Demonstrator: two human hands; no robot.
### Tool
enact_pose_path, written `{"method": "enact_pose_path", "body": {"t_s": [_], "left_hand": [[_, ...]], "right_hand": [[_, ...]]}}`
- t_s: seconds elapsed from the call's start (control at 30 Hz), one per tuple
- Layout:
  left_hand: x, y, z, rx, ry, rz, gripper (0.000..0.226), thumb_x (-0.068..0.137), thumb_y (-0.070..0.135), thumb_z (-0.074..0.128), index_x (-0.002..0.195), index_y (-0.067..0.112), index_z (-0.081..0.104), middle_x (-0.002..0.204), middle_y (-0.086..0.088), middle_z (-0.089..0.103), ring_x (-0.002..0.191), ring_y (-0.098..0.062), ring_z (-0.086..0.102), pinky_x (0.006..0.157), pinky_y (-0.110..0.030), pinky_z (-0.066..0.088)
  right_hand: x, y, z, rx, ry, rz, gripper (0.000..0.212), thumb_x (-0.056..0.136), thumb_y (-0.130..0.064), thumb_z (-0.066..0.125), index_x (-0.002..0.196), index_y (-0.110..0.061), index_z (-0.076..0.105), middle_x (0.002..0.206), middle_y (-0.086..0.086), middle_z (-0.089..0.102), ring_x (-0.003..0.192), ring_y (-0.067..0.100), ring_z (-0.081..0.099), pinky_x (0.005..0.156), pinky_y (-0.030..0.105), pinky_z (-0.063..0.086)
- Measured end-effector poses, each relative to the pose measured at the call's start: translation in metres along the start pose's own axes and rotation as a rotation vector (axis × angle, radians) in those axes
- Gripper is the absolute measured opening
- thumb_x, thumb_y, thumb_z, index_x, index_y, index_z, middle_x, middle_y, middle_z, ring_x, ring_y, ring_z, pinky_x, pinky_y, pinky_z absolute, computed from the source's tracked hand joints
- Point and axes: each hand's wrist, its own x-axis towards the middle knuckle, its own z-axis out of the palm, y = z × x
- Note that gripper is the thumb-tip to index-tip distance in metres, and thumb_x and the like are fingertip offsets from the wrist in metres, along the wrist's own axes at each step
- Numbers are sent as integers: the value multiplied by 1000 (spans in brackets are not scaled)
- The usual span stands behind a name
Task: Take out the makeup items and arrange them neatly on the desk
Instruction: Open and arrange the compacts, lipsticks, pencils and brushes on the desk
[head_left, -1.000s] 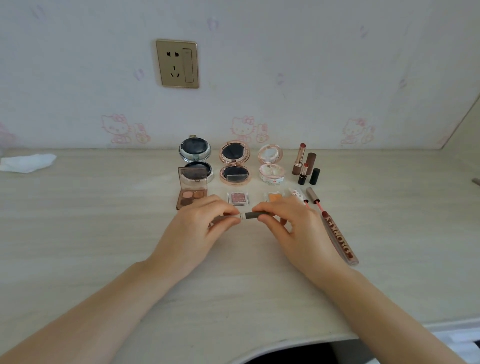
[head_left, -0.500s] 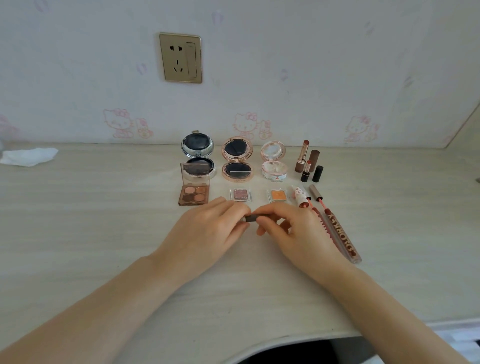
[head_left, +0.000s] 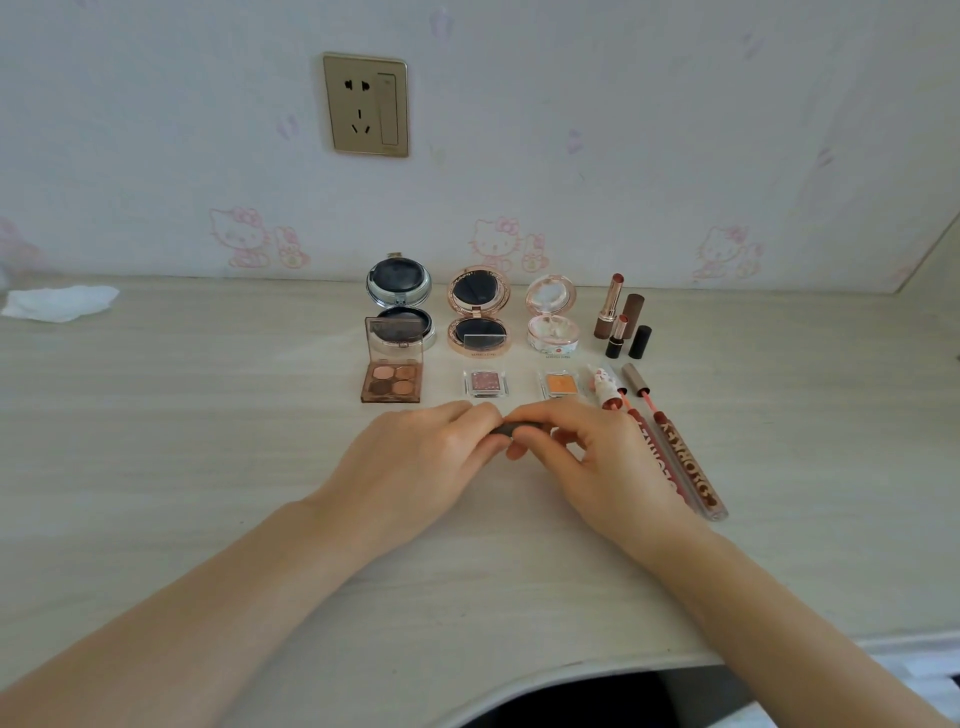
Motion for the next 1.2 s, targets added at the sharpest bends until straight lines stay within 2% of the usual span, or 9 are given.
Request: {"method": "enact_pose_path", "body": {"t_s": [0.1,0.2,0.37,0.47,0.6,0.8,0.9,1.03,1.2], "left_hand": [[1,-1,1,-89,-30,-67,25,95,41,45,81,22,51,64,9,44,69,-25,56,55,-33,33],[3,-1,1,-125,-67,-100,26,94,42,47,76,25,41,58,11,33,63,-19,45,57,-29,25],[2,-4,0,-129,-84,-107,40,91,51,43,75,15,51,55,11,37,59,-14,40,54,-30,27],[3,-7,0,-144,-79,-105,45,88,57,42,69,17,47,53,10,38,55,-16,41,52,-31,30],[3,-13,-4,-217,-81,-88,48,82,64,40,57,24,36,44,8,32,46,-13,37,46,-23,26],[3,-18,-1,-143,-65,-112,57,76,76,41,72,20,53,62,11,48,62,-7,49,56,-23,38],[1,-17,0,-170,-43,-81,44,89,55,35,79,20,58,69,12,47,66,-7,47,57,-20,36],[1,-20,2,-212,-16,-89,28,87,22,39,94,16,65,79,10,51,72,-6,45,65,-20,36],[2,-25,2,-183,34,-129,37,91,2,51,124,14,62,94,10,53,87,3,41,77,-12,33]], "right_hand": [[0,0,1,13,6,-17,20,91,-42,48,102,-39,64,83,-23,67,83,11,64,73,35,53],[0,-1,-1,11,7,-28,20,92,-39,50,102,-36,68,82,-21,68,85,10,65,75,33,53],[-2,-3,-4,-5,-11,-70,17,94,-24,56,100,-26,72,81,-18,67,84,5,62,76,17,46],[-2,-5,-5,-40,-8,-109,17,94,-19,57,99,-23,73,79,-17,64,78,3,57,73,11,39],[-3,-5,-5,1,16,-128,18,92,-19,61,104,-24,73,81,-21,64,79,1,57,74,11,39],[-2,1,-5,48,80,-23,26,86,-23,68,107,-38,70,90,-22,66,84,8,60,75,19,49],[-1,1,-5,46,107,15,31,85,-16,69,103,-42,69,95,-22,68,86,7,61,75,20,50],[-1,-1,-9,95,160,52,36,84,-10,68,98,-42,68,97,-22,68,94,6,62,78,19,51],[1,2,-15,155,273,201,32,85,-13,68,94,-44,69,95,-24,68,81,1,63,72,12,48]]}}
